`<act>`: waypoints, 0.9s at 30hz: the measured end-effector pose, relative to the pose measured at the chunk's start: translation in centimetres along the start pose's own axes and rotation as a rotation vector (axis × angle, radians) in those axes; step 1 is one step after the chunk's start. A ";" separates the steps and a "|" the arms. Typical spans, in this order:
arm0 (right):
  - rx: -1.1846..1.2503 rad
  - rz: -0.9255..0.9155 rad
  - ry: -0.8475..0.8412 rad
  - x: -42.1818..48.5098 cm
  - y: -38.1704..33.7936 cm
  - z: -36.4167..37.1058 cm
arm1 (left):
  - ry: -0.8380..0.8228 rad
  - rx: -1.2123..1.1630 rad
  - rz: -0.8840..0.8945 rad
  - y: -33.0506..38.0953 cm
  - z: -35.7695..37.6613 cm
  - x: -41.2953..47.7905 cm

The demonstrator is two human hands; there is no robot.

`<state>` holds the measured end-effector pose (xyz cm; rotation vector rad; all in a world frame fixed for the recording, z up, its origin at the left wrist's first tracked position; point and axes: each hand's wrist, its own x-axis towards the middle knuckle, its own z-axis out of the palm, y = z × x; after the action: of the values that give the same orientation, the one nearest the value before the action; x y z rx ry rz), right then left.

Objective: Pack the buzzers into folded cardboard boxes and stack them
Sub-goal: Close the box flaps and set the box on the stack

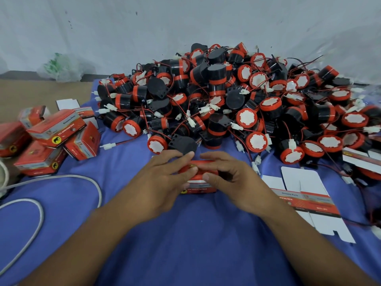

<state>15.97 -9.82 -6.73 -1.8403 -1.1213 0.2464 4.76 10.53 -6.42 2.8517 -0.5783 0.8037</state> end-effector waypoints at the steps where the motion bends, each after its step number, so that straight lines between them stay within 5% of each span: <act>1: -0.092 -0.062 0.063 0.0 0.0 0.1 | 0.019 0.023 -0.001 0.3 0.1 0.2; 5: -0.340 -0.279 0.171 -0.3 0.4 0.8 | -0.007 0.013 -0.034 1.0 0.4 0.5; 12: -0.524 -0.234 0.025 -1.4 1.2 0.8 | -0.002 -0.080 -0.087 0.4 1.7 -0.4; 16: -0.454 -0.237 0.074 -1.6 1.3 0.9 | -0.031 -0.182 -0.116 0.1 2.1 -0.7; 22: 0.108 0.077 0.173 -1.2 1.1 0.4 | 0.009 -0.138 -0.119 0.2 1.7 -0.3; 27: 0.094 0.071 0.126 -1.0 0.7 0.9 | 0.070 -0.154 -0.116 0.1 1.1 -0.1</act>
<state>15.28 -10.17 -8.02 -1.7880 -0.9441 0.2178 5.18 10.22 -7.45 2.6780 -0.4402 0.7989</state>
